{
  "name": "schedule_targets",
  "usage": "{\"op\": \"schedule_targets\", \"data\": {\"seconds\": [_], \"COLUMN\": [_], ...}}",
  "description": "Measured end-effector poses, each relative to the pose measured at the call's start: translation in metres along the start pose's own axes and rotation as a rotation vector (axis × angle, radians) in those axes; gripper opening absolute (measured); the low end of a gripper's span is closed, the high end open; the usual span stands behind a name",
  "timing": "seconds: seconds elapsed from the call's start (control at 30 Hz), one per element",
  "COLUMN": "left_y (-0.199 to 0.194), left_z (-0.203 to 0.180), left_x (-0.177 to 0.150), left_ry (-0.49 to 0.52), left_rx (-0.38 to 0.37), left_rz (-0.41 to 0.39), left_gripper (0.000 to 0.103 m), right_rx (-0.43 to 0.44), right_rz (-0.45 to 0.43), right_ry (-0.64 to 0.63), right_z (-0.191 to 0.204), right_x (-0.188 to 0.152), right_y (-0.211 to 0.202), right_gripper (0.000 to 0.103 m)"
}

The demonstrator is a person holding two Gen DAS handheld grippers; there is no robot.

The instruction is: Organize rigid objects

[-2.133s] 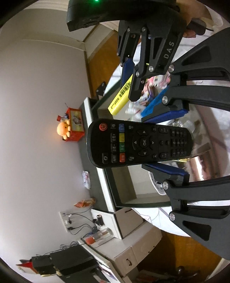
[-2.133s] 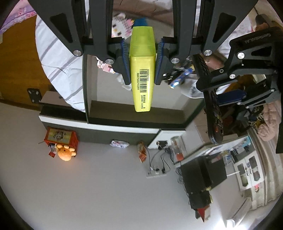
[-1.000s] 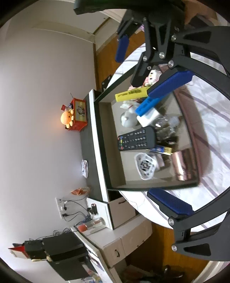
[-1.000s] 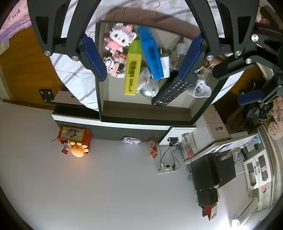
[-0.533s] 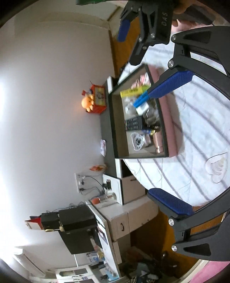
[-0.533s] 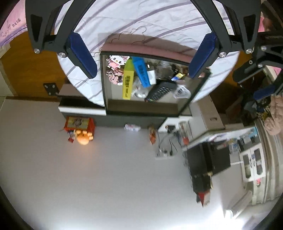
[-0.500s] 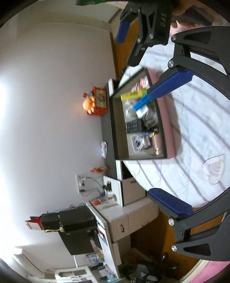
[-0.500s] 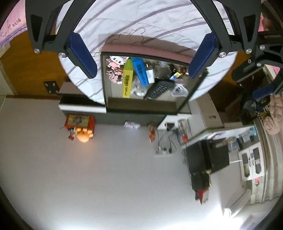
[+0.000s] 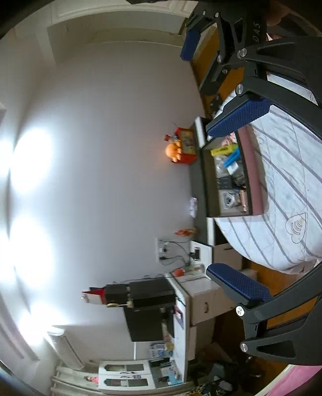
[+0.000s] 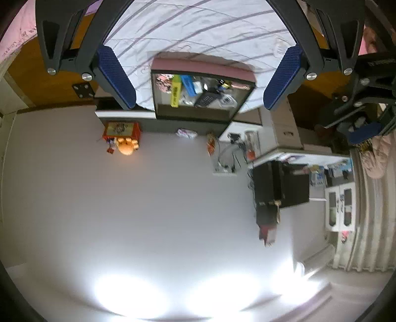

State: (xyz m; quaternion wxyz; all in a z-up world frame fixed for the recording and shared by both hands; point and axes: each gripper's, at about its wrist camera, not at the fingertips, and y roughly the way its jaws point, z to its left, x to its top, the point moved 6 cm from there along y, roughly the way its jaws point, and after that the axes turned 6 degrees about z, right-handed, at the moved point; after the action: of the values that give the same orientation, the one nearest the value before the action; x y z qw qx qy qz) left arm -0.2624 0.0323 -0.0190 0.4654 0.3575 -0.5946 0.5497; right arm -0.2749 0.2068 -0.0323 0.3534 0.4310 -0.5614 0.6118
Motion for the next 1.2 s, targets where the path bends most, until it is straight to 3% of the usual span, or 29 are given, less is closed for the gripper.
{"op": "schedule_targets", "data": {"seconds": [0.13, 0.5, 1.2], "left_y": [-0.029, -0.084, -0.127], "left_z": [-0.006, 0.012, 0.011], "left_x": [0.004, 0.014, 0.02], "left_ry": [0.013, -0.028, -0.025], "left_rx": [-0.054, -0.004, 0.031], "left_rz": [-0.048, -0.163, -0.275], "left_gripper": [0.103, 0.103, 0.103], "right_rx": [0.005, 0.002, 0.007], "right_rz": [-0.047, -0.158, -0.256], "right_ry": [-0.007, -0.041, -0.061], "right_z": [0.01, 0.03, 0.052], "right_x": [0.005, 0.017, 0.018], "right_y": [-0.025, -0.083, -0.126], "right_gripper": [0.103, 0.103, 0.103]}}
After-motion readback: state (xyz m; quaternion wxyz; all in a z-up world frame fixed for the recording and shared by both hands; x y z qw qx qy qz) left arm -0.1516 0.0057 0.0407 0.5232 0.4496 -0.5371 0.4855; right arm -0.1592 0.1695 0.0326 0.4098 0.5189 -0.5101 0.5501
